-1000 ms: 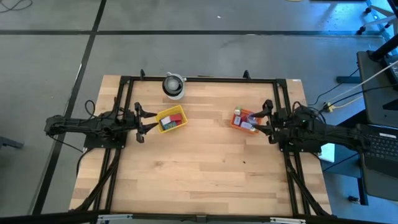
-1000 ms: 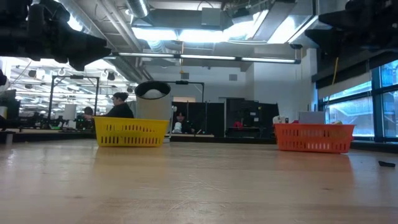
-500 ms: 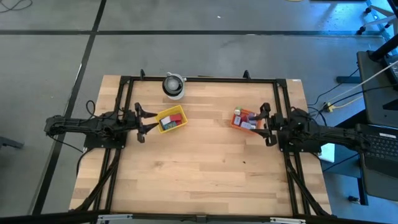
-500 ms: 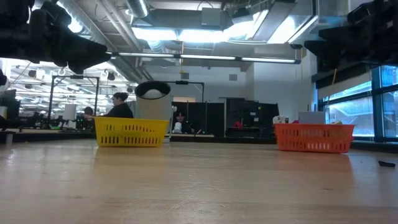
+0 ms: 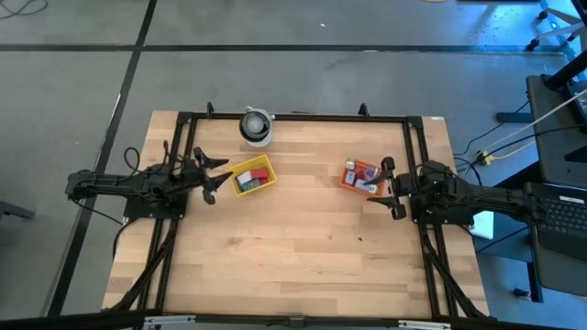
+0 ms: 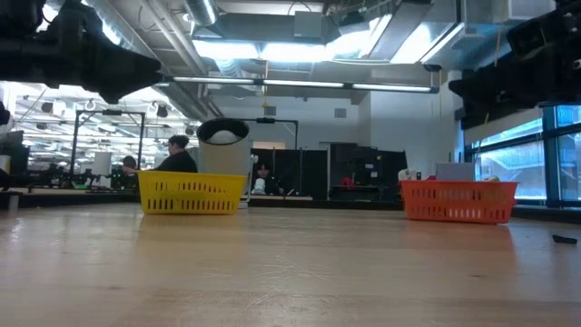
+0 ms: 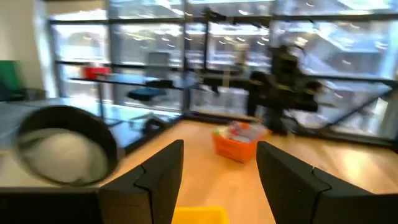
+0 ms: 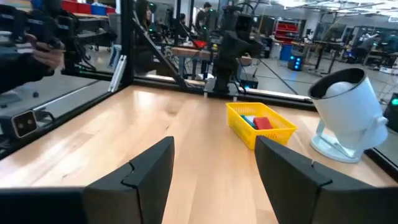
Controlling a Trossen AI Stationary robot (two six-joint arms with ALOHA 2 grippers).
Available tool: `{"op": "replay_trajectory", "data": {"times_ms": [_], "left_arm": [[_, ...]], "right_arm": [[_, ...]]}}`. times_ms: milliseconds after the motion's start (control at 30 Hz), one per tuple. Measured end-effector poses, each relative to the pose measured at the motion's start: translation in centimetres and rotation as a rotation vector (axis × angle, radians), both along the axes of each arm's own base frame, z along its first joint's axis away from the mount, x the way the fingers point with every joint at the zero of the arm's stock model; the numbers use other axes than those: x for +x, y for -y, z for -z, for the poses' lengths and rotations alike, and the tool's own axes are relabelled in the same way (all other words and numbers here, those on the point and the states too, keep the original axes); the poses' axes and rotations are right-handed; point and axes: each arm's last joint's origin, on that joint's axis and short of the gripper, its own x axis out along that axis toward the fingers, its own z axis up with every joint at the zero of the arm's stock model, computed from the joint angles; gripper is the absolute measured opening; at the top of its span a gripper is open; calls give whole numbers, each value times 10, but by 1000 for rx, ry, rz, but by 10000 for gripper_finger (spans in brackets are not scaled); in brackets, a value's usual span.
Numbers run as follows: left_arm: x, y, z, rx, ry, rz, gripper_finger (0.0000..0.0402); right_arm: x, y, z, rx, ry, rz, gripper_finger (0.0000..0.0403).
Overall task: Pick & Place Office items
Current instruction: Return to Home Position
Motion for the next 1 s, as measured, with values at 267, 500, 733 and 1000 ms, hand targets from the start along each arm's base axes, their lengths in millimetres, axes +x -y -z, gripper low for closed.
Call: {"op": "replay_trajectory", "data": {"times_ms": [267,500,733,1000], "left_arm": [[0,-2,4,20,-47,-62,198],[0,-2,4,21,-58,-61,198],[0,-2,4,19,-57,-60,198],[0,-2,4,19,-56,-60,198]], "right_arm": [[0,-2,-3,63,13,-65,225],[0,0,2,124,-40,-12,225],[0,2,4,203,-70,74,225],[0,2,4,203,-70,74,225]]}}
